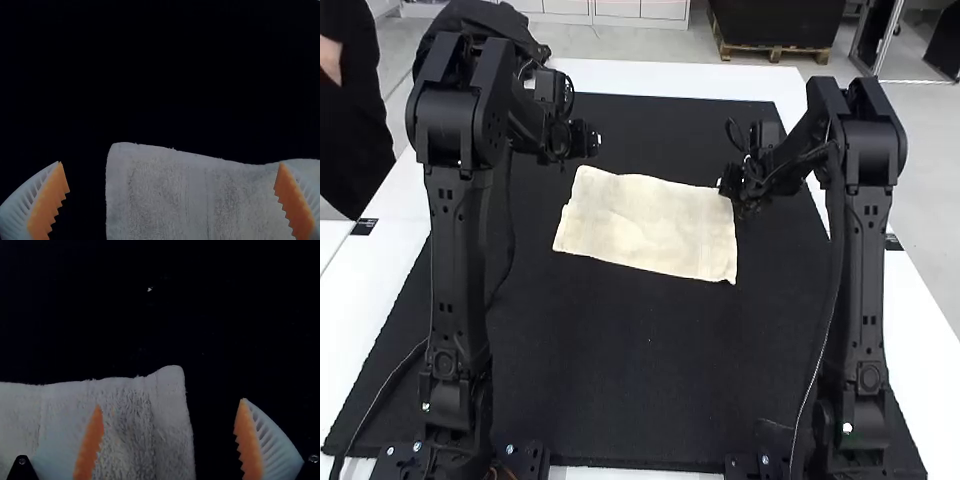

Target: Fold the towel.

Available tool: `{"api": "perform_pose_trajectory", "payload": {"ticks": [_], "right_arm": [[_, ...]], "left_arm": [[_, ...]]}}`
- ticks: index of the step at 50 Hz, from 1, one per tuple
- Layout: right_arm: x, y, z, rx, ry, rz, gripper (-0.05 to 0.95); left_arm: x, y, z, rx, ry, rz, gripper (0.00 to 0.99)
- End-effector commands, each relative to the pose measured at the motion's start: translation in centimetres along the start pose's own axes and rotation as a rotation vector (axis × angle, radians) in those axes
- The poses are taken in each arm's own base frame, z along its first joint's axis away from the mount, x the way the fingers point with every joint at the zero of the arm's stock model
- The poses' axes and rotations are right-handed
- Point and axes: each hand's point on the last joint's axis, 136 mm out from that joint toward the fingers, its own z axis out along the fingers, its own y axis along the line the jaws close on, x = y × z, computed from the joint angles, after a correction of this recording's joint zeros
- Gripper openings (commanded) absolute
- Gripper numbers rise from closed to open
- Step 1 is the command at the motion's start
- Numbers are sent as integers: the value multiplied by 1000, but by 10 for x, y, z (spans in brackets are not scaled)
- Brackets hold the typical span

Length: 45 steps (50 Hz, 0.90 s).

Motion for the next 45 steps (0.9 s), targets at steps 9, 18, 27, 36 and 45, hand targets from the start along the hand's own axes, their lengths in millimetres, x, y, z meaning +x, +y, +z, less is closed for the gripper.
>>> {"api": "perform_pose_trajectory", "payload": {"ticks": [9,18,27,36,45], "right_arm": [[54,43,15,-91,140,-55,400],[68,53,18,-99,169,-72,318],[76,61,19,-106,181,-86,316],[78,54,20,-86,180,-81,13],[81,47,19,-71,185,-69,-2]], "left_arm": [[-4,-4,4,19,-7,2,970],[-1,-3,5,18,-1,4,970],[0,-4,5,23,4,4,970],[4,-1,6,18,19,2,970],[15,-1,8,22,46,3,970]]}}
